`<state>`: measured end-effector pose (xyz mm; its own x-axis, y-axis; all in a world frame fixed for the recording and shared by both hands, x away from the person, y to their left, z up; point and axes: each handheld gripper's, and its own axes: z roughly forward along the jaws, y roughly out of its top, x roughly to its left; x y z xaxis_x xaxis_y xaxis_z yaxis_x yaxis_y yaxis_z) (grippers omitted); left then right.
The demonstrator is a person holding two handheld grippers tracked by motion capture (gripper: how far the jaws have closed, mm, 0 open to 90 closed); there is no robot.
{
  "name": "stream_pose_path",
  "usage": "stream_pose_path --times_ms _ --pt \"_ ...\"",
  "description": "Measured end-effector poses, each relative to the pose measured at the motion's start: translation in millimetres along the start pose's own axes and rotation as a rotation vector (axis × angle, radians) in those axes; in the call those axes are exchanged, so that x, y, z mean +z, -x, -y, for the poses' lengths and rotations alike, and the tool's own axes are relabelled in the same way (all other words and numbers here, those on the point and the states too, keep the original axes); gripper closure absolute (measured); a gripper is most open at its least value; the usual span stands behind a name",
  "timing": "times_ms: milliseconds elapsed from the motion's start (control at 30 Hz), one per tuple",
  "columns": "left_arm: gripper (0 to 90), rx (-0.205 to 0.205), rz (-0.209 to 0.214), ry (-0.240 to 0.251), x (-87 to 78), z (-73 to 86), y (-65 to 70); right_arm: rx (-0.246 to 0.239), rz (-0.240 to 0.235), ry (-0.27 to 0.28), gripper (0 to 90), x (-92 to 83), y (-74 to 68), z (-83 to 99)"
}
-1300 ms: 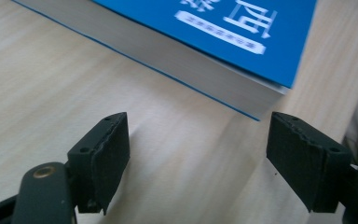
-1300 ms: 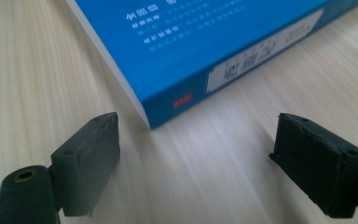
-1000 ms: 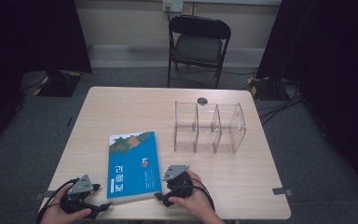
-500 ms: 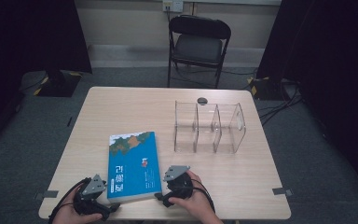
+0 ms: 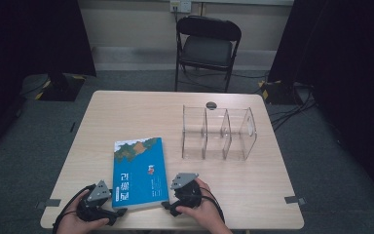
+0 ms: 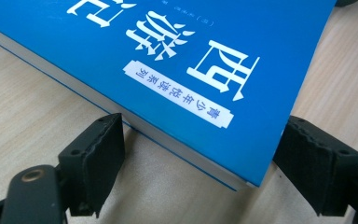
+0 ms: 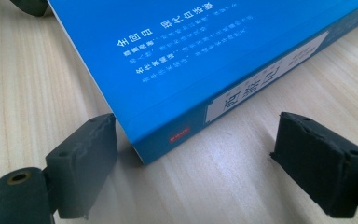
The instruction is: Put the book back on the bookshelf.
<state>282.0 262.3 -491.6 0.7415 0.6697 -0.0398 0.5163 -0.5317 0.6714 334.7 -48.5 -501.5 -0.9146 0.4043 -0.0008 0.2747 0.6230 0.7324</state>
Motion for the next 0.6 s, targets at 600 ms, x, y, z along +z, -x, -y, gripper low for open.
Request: stream_pose_path --times_ms 600 --pt "23.0 -0.046 -0.001 -0.016 -7.6 -7.2 1.7 0.001 0.002 -0.001 12.2 -0.1 -0.4 0.1"
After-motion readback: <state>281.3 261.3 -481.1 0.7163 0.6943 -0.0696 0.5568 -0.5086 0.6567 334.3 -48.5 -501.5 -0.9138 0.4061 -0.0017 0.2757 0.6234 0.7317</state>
